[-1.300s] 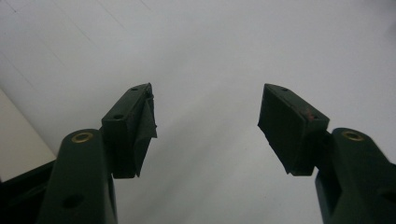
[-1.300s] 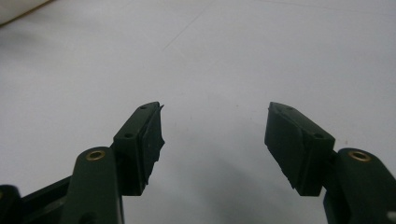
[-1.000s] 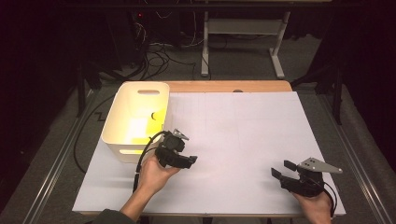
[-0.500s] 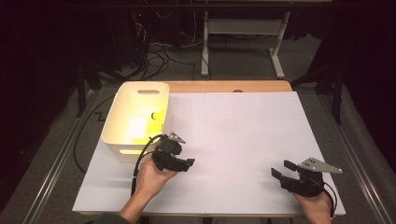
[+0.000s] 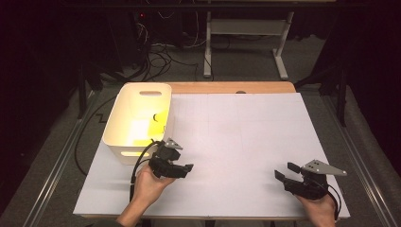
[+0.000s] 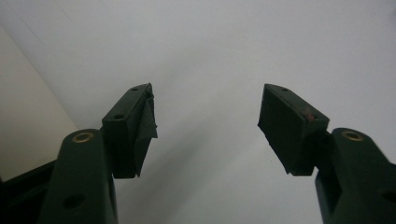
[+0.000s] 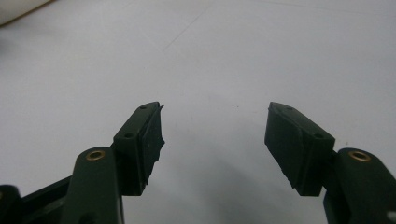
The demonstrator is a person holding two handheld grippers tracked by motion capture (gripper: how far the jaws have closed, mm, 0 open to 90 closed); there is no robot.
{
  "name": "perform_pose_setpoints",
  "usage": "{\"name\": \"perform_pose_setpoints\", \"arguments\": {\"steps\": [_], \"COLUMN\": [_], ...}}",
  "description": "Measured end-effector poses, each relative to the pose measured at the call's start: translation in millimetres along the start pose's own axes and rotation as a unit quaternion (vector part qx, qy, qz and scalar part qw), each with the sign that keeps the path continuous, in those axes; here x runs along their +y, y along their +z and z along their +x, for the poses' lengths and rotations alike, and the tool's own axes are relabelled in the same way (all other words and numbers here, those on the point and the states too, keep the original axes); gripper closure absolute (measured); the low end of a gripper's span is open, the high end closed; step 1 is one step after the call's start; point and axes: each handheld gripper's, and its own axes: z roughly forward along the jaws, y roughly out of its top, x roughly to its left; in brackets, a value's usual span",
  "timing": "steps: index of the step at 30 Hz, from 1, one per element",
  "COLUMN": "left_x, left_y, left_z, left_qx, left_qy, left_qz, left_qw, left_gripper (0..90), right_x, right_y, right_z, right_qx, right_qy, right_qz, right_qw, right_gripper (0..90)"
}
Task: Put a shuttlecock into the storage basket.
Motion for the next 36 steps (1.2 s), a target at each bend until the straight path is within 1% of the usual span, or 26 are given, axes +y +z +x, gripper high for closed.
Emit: {"name": "perform_pose_setpoints", "arguments": {"steps": [3, 7, 8, 10, 11, 16, 23, 26, 30, 32, 36], "left_x": [-4.4, -9.6, -10.8, -12.7, -13.5, -18.6, -28.5, -33.9, -42.1, -46.4, -55.6], "left_y": [-1.0, -2.6, -3.3, -4.8, -5.9, -10.2, -15.8, -19.5, -24.5, -27.1, -32.9], "left_z": [0.8, 2.3, 2.4, 1.9, 2.1, 2.7, 7.9, 10.4, 13.7, 16.0, 20.0], "left_qx": [-0.004, -0.003, 0.0, 0.006, 0.006, 0.01, 0.016, 0.019, 0.02, 0.02, 0.02], "left_qy": [-0.004, -0.01, -0.011, -0.007, -0.004, -0.004, -0.012, -0.016, -0.024, -0.024, -0.031], "left_qz": [-0.003, -0.005, -0.005, -0.005, -0.005, -0.013, -0.021, -0.027, -0.037, -0.042, -0.054], "left_qw": [1.0, 0.9999, 0.9999, 0.9999, 1.0, 0.9999, 0.9996, 0.9993, 0.9988, 0.9986, 0.9979], "left_gripper": [37.1, 37.1, 37.1, 37.0, 37.0, 37.1, 37.1, 37.1, 37.1, 37.1, 36.7], "right_x": [0.0, -0.1, 0.0, 0.0, 0.1, 0.0, 0.0, -0.1, -0.1, -0.2, -0.2], "right_y": [0.0, -0.1, -0.1, -0.1, -0.1, -0.1, -0.3, -0.3, -0.4, -0.6, -0.7], "right_z": [0.1, -0.1, 0.0, 0.2, 0.2, 0.1, 0.0, -0.1, -0.3, -0.4, -0.1], "right_qx": [0.0, 0.001, 0.0, 0.0, 0.0, 0.0, 0.0, 0.0, 0.0, 0.0, -0.001], "right_qy": [-0.001, -0.001, -0.001, -0.001, -0.001, 0.0, -0.001, 0.0, 0.001, 0.001, 0.001], "right_qz": [0.0, -0.001, 0.0, 0.0, 0.0, 0.0, 0.0, -0.001, -0.001, -0.001, -0.001], "right_qw": [1.0, 1.0, 1.0, 1.0, 1.0, 1.0, 1.0, 1.0, 1.0, 1.0, 1.0], "right_gripper": [37.5, 37.4, 37.4, 37.5, 37.4, 37.5, 37.5, 37.4, 37.4, 37.4, 37.4]}}
